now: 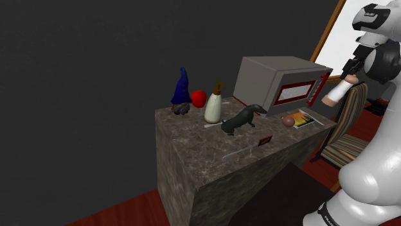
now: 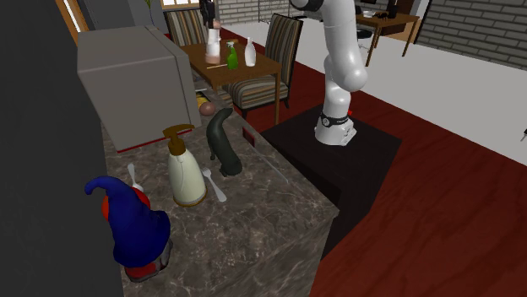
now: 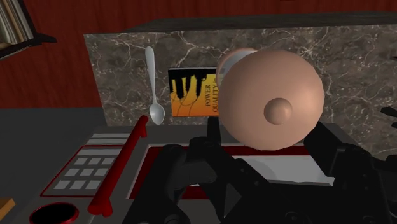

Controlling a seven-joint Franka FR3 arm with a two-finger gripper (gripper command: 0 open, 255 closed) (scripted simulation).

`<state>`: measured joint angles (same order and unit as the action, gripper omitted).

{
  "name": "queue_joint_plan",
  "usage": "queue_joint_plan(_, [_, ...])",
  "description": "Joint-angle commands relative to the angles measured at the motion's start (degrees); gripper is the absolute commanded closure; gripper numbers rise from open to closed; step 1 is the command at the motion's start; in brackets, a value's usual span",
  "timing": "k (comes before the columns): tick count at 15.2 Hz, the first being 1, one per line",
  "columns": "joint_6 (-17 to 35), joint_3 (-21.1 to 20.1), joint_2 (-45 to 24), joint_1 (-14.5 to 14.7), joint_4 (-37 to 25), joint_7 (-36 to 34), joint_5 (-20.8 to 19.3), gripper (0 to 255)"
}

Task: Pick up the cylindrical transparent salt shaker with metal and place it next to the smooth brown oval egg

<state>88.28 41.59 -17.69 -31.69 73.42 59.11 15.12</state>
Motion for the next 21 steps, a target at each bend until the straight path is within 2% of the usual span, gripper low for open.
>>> queue_joint_plan(1, [1.9,0.0,0.5,0.6,2.2,0.0,-0.3,255])
queue_joint_plan(10, [9.6,-0.2,2.2,2.5,11.5,0.1,-1.4,255])
queue_joint_plan(21, [18.1,-0.5,2.3,3.4,20.1,0.9,-1.1,255])
